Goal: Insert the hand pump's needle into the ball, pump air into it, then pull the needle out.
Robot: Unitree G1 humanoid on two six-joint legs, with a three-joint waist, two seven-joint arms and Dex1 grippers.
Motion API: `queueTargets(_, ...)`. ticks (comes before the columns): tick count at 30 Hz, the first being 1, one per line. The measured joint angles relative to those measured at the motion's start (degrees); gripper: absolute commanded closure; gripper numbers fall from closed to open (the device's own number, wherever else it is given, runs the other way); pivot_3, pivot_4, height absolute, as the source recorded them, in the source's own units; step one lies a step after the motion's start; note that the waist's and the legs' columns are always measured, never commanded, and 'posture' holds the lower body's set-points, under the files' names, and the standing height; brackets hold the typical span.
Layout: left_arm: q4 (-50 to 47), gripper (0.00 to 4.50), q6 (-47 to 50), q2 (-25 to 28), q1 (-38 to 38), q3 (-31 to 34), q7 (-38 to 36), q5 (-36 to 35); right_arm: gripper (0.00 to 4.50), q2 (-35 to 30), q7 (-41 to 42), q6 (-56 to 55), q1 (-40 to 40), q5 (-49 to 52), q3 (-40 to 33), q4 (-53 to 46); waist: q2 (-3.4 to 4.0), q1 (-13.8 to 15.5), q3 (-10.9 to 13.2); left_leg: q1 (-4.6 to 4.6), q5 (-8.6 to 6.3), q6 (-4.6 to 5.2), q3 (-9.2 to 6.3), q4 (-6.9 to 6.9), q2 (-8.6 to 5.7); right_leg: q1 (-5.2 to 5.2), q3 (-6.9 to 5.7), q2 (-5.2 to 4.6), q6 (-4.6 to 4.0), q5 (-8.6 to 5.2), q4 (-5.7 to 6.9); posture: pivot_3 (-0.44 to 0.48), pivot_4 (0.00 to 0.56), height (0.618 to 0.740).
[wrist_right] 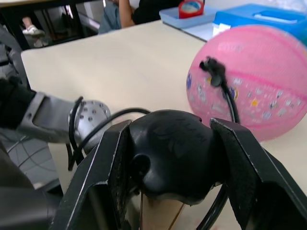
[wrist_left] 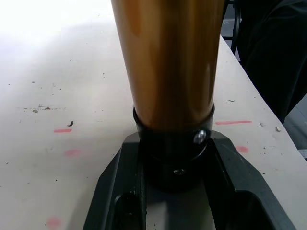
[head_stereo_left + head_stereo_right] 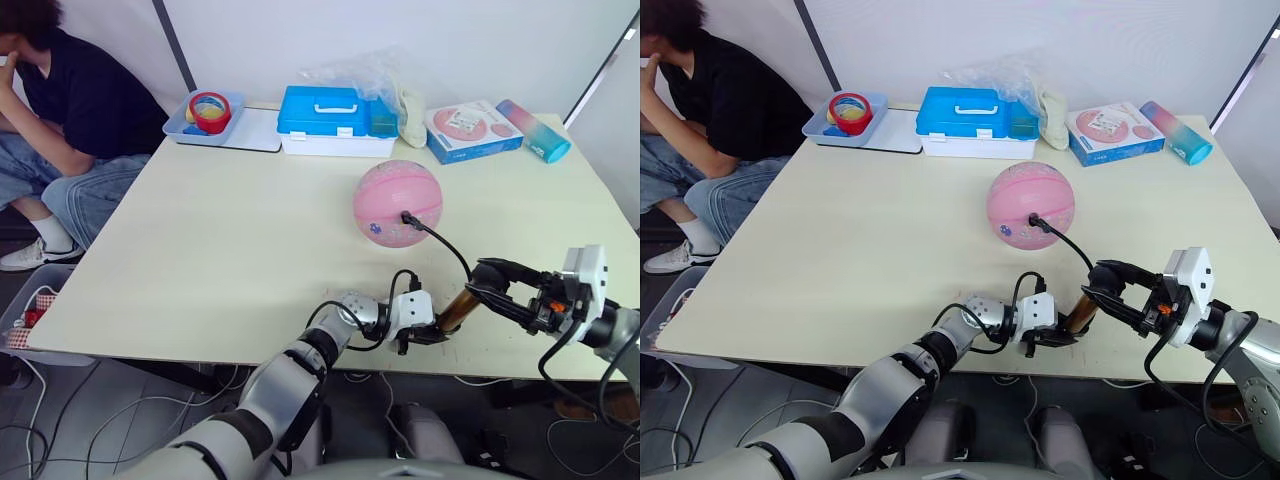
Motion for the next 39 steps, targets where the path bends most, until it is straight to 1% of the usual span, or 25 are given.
queueTargets(3, -0.05, 3.42, -0.03, 0.0, 0.0, 0.0, -0.02, -0.01, 2.46, -0.53, 0.15, 1.12, -0.16, 1.36, -0.56, -0.06, 0.0, 0.0, 0.01, -0.01, 0.0, 0.0, 0.0, 0.0, 0.0, 0.0, 0.0, -0.01, 0.0, 0.0, 0.0, 0.0, 0.15, 0.74)
queueTargets(6, -0.21, 3.42, -0.18, -0.01, -0.01, -0.01, -0.12, -0.03, 2.46, -2.19, 0.45, 3.36, -0.04, 3.61, -2.94, -0.47, 0.03, 0.02, 0.03, -0.06, 0.0, 0.0, 0.01, 0.0, -0.01, -0.04, 0.0, -0.02, 0.0, 0.0, 0.0, 0.0, 0.15, 0.74)
queueTargets(15, -0.31, 3.42, -0.3, -0.01, -0.01, -0.1, -0.18, -0.01, 2.46, -11.1, -0.41, 15.2, -2.51, 20.5, -19.05, -4.31, 0.03, 0.04, 0.05, -0.09, 0.0, 0.0, -0.01, 0.0, 0.0, -0.04, -0.01, -0.03, -0.01, 0.0, -0.01, 0.0, 0.15, 0.74)
queueTargets(19, -0.35, 3.42, -0.42, -0.01, -0.01, -0.26, -0.16, 0.0, 2.46, -13.95, -0.68, 19.03, -2.77, 25.02, -23.84, -4.11, 0.03, 0.05, 0.06, -0.11, 0.0, 0.0, 0.0, 0.0, -0.01, -0.05, -0.01, -0.05, 0.0, 0.0, -0.02, 0.0, 0.15, 0.74)
queueTargets(22, -0.34, 3.42, -0.45, -0.01, -0.01, -0.27, -0.03, 0.01, 2.46, -16.31, -1.07, 21.76, -4.76, 28.17, -26.0, -3.32, 0.06, 0.03, 0.05, -0.11, 0.0, 0.0, 0.01, 0.0, -0.01, -0.05, 0.01, -0.06, 0.0, 0.0, -0.01, 0.0, 0.15, 0.74)
queueTargets(25, -0.45, 3.42, -0.68, -0.01, -0.01, -0.4, -0.01, 0.01, 2.46, -18.59, -1.9, 24.35, -6.29, 29.43, -26.45, -3.14, 0.08, 0.05, 0.07, -0.17, 0.0, 0.0, 0.0, 0.0, -0.01, -0.09, 0.0, -0.06, 0.0, 0.0, -0.01, 0.0, 0.15, 0.74)
queueTargets(29, -0.48, 3.42, -0.93, -0.01, -0.01, -0.47, 0.0, 0.01, 2.46, -18.45, -2.83, 25.61, -7.82, 29.74, -25.83, -3.57, 0.1, 0.09, 0.1, -0.29, 0.0, 0.0, 0.01, 0.0, -0.02, -0.19, 0.0, -0.07, 0.0, 0.01, -0.02, 0.0, 0.15, 0.74)
queueTargets(32, -0.23, 3.42, -0.88, -0.01, -0.01, -0.48, 0.18, 0.04, 2.46, -15.05, -3.27, 23.16, -7.96, 27.28, -24.08, -5.26, 0.1, 0.12, 0.09, -0.25, 0.0, 0.0, -0.01, -0.01, -0.03, -0.17, -0.01, -0.05, 0.01, 0.01, -0.02, 0.0, 0.15, 0.74)
queueTargets(34, -0.15, 3.42, -0.81, -0.01, -0.01, -0.47, 0.29, 0.06, 2.46, -13.84, -3.22, 21.7, -6.64, 25.03, -22.37, -6.1, 0.09, 0.1, 0.08, -0.2, 0.0, 0.0, -0.02, 0.0, -0.02, -0.12, -0.01, -0.02, 0.01, 0.0, -0.01, 0.0, 0.15, 0.74)
queueTargets(36, -0.03, 3.42, -0.66, -0.01, -0.01, -0.46, 0.5, 0.06, 2.46, -11.1, -2.82, 17.96, -4.54, 20.38, -18.69, -6.79, 0.05, 0.06, 0.04, -0.11, 0.0, 0.0, -0.02, 0.01, -0.02, -0.06, -0.01, -0.02, 0.01, 0.0, 0.0, 0.0, 0.15, 0.74)
queueTargets(39, 0.05, 3.42, -0.55, 0.0, 0.0, -0.45, 0.78, 0.06, 2.46, -8.75, -2.16, 13.17, -2.56, 14.43, -13.72, -6.77, 0.06, 0.0, 0.02, -0.03, 0.0, 0.0, 0.01, 0.04, -0.02, -0.01, 0.02, -0.03, 0.02, 0.0, 0.0, 0.0, 0.15, 0.74)
